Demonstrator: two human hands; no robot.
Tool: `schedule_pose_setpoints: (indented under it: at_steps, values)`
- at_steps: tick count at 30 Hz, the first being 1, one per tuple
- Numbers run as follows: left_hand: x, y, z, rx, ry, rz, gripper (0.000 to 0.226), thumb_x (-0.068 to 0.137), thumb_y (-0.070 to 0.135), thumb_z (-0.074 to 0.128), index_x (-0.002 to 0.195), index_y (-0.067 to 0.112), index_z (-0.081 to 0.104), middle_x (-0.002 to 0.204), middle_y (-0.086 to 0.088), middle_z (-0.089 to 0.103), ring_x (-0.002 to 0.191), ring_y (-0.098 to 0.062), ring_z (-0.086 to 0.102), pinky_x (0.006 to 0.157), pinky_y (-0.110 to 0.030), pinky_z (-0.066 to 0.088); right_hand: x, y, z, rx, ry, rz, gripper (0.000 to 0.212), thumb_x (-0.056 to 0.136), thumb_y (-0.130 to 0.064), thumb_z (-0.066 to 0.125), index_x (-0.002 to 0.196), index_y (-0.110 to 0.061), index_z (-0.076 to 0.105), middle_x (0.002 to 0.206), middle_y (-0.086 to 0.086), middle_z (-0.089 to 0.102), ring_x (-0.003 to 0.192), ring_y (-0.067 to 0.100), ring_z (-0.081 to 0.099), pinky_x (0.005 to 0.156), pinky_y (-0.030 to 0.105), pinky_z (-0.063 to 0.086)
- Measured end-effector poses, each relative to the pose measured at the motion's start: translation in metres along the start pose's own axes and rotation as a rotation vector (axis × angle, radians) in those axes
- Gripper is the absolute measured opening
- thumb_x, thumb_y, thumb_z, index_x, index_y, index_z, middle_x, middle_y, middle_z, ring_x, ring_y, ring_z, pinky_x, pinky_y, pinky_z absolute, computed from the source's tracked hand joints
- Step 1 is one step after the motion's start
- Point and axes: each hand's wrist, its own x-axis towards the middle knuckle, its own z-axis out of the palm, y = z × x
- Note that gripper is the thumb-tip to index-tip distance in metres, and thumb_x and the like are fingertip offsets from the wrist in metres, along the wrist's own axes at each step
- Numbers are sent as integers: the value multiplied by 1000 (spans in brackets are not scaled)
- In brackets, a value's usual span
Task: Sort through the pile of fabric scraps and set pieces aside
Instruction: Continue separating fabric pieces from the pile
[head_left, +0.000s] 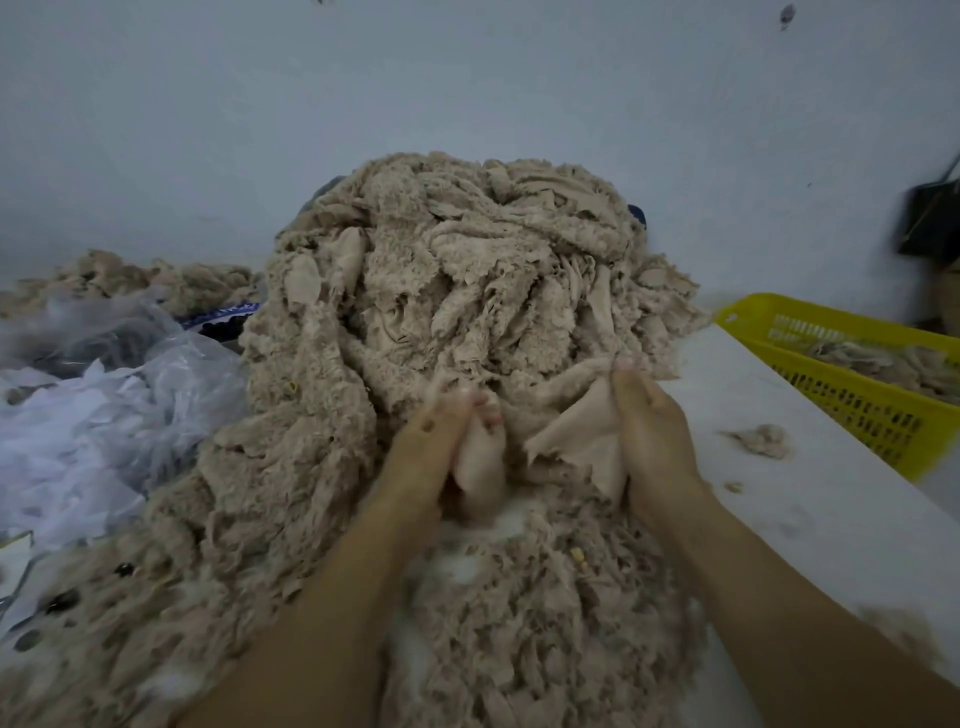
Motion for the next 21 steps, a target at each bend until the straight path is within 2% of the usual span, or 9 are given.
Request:
schedule_pose_setpoints:
  at_steps: [2,5,6,8,11,13,16,18,21]
  values:
    - [-4,-6,7,322,-121,83,81,65,86,62,117,25,66,112,8,71,98,-3,68,78,-18,54,-12,0,6,-119,-142,-152,34,95,-56,48,82,-36,72,81,-12,74,77,3,69,64,19,51]
    - [-8,-13,15,502,-282,165,45,81,70,60,99,30,70,85,4,75,83,-5,69,78,-22,52,-27,-2,15,-251,-355,-279,30,89,-59,46,79,-44,70,75,-18,71,67,-5,64,61,10,46]
    - [-11,-13,17,499,-258,181,34,83,68,63,88,34,72,80,2,75,78,-3,68,74,-19,51,-29,-2,16,-266,-383,-300,28,88,-59,46,78,-44,68,73,-20,69,66,-6,62,61,9,45]
    - [-10,-12,14,462,-125,204,26,83,63,62,87,40,73,84,6,76,77,0,69,67,-14,51,-28,-3,15,-293,-399,-338,24,87,-61,47,75,-44,60,68,-23,60,62,-7,53,57,9,40]
    - [-6,-1,7,194,83,92,33,94,47,60,77,21,72,62,0,68,58,-16,64,50,-22,49,-25,0,11,-494,-506,-359,34,90,-63,50,80,-31,54,69,-14,55,59,-2,48,53,15,36]
    - [0,9,0,-114,174,-55,35,96,37,60,72,16,74,67,-7,67,59,-21,64,54,-26,51,-22,5,10,-681,-526,-415,30,97,-46,53,77,-24,48,67,-5,47,58,4,42,54,23,31]
    - [3,16,-9,-460,152,-164,35,93,34,61,73,12,80,77,-8,73,68,-21,73,60,-32,61,-15,4,10,-849,-381,-426,29,93,-25,51,69,-27,35,63,-5,40,56,11,35,55,34,28]
    - [4,17,-13,-547,83,-181,30,83,34,64,77,11,82,85,-11,76,75,-25,75,63,-37,62,-9,4,5,-922,-283,-419,33,94,-22,49,68,-28,28,62,-3,36,54,13,32,52,34,22]
    - [7,15,-21,-591,27,-195,34,79,37,64,89,9,80,101,-14,74,89,-31,73,84,-45,60,0,7,-9,-759,-146,-318,27,97,-15,44,73,-27,41,65,0,44,53,17,38,49,34,25]
